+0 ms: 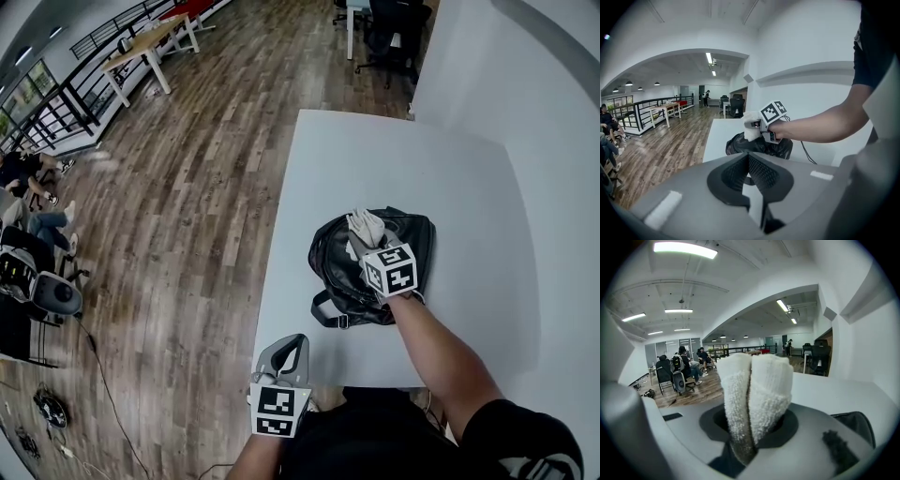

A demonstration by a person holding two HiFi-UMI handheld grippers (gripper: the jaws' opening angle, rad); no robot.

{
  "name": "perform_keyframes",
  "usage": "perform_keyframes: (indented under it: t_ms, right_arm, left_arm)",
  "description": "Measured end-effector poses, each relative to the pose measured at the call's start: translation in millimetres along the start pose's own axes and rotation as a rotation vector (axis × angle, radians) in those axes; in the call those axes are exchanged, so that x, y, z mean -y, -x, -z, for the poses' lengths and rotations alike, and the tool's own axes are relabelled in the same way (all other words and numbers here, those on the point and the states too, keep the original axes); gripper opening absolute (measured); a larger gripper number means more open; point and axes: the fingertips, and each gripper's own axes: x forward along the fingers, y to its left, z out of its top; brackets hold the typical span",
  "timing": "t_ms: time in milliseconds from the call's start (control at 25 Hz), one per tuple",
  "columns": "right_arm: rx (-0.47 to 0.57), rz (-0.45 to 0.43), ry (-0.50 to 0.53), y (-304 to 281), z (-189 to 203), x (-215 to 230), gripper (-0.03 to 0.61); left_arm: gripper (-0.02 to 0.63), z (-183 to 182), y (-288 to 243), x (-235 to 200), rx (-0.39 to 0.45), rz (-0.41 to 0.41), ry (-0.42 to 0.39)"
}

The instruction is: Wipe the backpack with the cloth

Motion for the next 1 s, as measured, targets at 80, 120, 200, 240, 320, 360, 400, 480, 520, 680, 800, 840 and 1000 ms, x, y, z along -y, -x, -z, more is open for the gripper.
perform_keyframes:
  t_ms: [80,120,200,240,320,360,400,480,520,680,800,840,1000]
  right_arm:
    - [0.005,0.016,-0.002,5.6,-1.5,5.4,0.098]
    - [0.007,0.025,-0.003,8.7,-2.1,7.9,0.098]
    - [0.012,0.040,-0.008,15.4,-4.3,12.1,0.098]
    - [0.015,0.047,-0.010,18.7,-5.5,14.1,0.098]
    - [0.021,0.060,-0.016,24.4,-7.2,18.3,0.098]
    - [0.024,0.067,-0.018,27.0,-7.6,20.2,0.098]
    - [0.026,0.073,-0.019,29.6,-7.8,22.0,0.098]
    - [0.031,0.086,-0.020,35.6,-8.3,25.2,0.098]
    - [0.033,0.092,-0.021,39.0,-8.7,26.9,0.098]
    - [0.044,0.121,-0.025,55.0,-12.7,34.3,0.098]
    - [0.059,0.146,-0.027,67.3,-15.3,42.5,0.098]
    - [0.065,0.153,-0.028,71.6,-16.6,45.1,0.098]
    - [0.086,0.179,-0.024,88.6,-23.3,53.7,0.098]
  left_arm:
    - [0.006,-1.7,-2.0,1.8,0.004,0.013,-0.007]
    - [0.006,-2.5,-2.8,2.8,0.006,0.020,-0.010]
    - [0.006,-4.5,-3.5,5.0,0.008,0.033,-0.016]
    - [0.006,-5.6,-4.1,6.1,0.010,0.040,-0.018]
    - [0.006,-6.9,-6.6,8.5,0.010,0.056,-0.024]
    - [0.006,-7.3,-8.2,9.9,0.011,0.064,-0.029]
    - [0.006,-7.8,-9.5,11.5,0.012,0.071,-0.034]
    - [0.006,-8.9,-11.1,14.8,0.015,0.086,-0.043]
    - [0.006,-9.6,-11.4,16.3,0.017,0.093,-0.046]
    - [0.006,-12.5,-10.7,22.0,0.021,0.115,-0.055]
    - [0.006,-13.8,-12.8,26.0,0.023,0.130,-0.066]
    - [0.006,-14.5,-13.8,27.5,0.024,0.135,-0.068]
    - [0.006,-20.0,-15.5,34.0,0.032,0.157,-0.080]
